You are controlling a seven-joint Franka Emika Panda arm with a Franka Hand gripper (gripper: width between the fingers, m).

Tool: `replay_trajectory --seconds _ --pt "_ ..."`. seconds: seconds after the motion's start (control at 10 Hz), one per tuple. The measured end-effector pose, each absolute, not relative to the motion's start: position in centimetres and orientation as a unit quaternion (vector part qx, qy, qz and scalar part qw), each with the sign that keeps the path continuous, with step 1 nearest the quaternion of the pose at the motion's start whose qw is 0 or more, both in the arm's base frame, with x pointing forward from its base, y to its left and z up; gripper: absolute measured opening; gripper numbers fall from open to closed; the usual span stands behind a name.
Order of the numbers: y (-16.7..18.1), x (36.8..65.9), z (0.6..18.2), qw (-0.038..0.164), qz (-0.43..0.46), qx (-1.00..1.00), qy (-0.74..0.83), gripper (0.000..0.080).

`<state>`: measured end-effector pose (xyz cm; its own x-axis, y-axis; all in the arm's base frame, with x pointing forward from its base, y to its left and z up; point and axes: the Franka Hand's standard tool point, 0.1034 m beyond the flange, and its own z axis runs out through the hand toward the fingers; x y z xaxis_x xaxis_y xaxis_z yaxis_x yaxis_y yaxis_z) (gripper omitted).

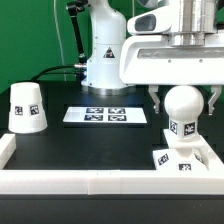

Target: Assemble lamp

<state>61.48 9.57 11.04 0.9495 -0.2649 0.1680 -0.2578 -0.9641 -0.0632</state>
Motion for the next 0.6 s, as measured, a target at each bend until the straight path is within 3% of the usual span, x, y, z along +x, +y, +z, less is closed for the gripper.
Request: replay_trajectory --seconds 0.6 --pt "10.2 60.4 10.6 0.064 -0.036 -0.906 0.418 0.0577"
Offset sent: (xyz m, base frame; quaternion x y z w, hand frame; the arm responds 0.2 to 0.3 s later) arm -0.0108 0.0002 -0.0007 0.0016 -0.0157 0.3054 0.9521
